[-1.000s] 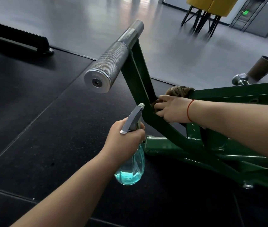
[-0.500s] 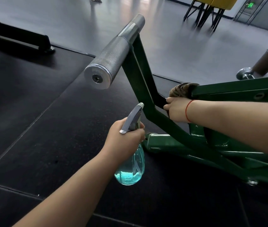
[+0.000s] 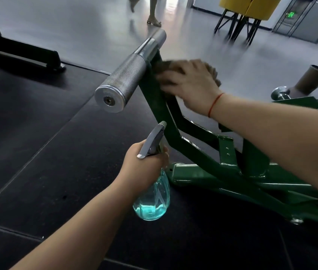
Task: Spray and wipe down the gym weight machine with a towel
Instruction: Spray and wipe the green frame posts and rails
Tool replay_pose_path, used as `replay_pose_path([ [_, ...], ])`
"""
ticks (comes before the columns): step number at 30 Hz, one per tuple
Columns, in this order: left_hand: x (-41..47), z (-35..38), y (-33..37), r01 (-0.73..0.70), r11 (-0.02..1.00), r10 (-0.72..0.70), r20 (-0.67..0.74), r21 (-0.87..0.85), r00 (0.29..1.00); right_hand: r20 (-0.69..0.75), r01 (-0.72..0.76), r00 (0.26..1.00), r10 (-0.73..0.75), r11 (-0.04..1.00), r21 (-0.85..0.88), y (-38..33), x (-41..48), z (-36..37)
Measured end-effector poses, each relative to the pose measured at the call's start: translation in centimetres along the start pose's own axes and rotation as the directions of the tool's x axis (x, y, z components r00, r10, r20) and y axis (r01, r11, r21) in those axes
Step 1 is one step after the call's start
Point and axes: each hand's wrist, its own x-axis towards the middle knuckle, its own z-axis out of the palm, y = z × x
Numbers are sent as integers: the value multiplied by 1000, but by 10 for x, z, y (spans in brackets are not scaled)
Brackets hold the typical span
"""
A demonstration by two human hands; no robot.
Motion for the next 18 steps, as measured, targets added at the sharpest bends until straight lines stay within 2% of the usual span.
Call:
replay_pose_path([
  [2,-1,-1,1,10,1000,-10,-13,-12,1000,-80,-22,997,17,998,-59,12,10,-3],
  [4,0,0,1,12,1000,-12,-14,-11,1000,-38,-11,999,6,994,-110,17,4,1],
  [6,0,2,1,8,1000,-8,0,-14,1000,141,-6,990,14,998,-60,9,-5,0],
  [8,1,5,3,-5,1000,5,11,-9,1000,346,-4,938,6,1000,-9,-4,-5,-11],
  [10,-1,9,4,-23,1000,23,18,6,1000,519,34,854,-24,999,-10,-12,3,-23],
  [13,-6,15,6,-33,999,33,53,-12,998,697,97,716,-24,993,-66,-16,13,-36],
  [14,-8,17,8,-30,999,32,64,-17,997,729,47,684,13,997,-61,-14,15,-41],
  [16,-13,19,11,-37,999,38,69,-15,997,784,-167,604,144,985,-52,-2,13,-56],
  [18,-15,22,14,-54,999,54,80,-2,995,822,-411,496,281,910,-63,17,6,-71],
])
